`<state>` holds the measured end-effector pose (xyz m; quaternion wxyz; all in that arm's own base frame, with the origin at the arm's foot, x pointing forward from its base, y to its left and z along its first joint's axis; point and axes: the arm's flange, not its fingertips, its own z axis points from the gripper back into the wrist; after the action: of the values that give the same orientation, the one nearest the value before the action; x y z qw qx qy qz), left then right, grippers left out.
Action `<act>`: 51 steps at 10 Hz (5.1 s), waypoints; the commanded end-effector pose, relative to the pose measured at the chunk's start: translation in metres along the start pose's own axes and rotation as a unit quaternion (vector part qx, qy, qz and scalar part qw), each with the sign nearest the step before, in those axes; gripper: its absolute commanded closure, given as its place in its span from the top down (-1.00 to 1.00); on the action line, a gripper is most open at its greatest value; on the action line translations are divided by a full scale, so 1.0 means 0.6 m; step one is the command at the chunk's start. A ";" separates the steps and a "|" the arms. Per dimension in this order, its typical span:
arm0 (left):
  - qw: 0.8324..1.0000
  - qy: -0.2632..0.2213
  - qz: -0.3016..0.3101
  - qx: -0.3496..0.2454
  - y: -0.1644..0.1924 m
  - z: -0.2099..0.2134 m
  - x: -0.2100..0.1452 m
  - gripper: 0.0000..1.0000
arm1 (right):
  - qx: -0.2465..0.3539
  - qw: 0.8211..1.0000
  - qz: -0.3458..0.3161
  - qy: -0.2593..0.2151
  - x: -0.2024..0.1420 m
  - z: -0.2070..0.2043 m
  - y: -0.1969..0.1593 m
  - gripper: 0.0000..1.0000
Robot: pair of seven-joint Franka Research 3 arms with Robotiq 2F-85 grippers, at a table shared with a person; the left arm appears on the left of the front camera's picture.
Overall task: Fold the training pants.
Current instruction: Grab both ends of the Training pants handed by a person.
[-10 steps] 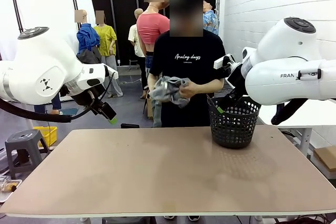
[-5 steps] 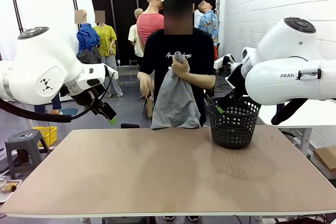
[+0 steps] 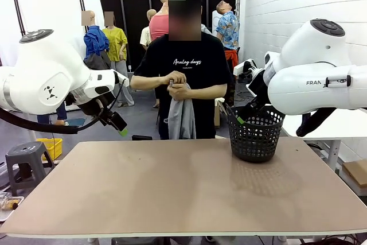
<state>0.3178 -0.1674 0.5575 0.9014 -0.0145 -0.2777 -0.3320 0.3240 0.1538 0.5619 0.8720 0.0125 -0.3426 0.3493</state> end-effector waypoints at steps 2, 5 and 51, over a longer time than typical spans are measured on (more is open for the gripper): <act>1.000 -0.001 0.001 0.000 0.002 -0.001 0.002 1.00 | 0.004 1.000 0.000 -0.001 0.000 -0.001 0.000 1.00; 1.000 -0.001 0.001 0.000 0.002 -0.001 0.002 1.00 | 0.004 1.000 0.000 -0.001 0.000 -0.001 0.000 1.00; 1.000 -0.001 0.001 0.000 0.002 -0.001 0.002 1.00 | 0.004 1.000 0.000 -0.001 0.000 -0.001 0.000 1.00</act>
<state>0.3178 -0.1674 0.5575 0.9014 -0.0145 -0.2777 -0.3320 0.3240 0.1538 0.5619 0.8720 0.0125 -0.3426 0.3493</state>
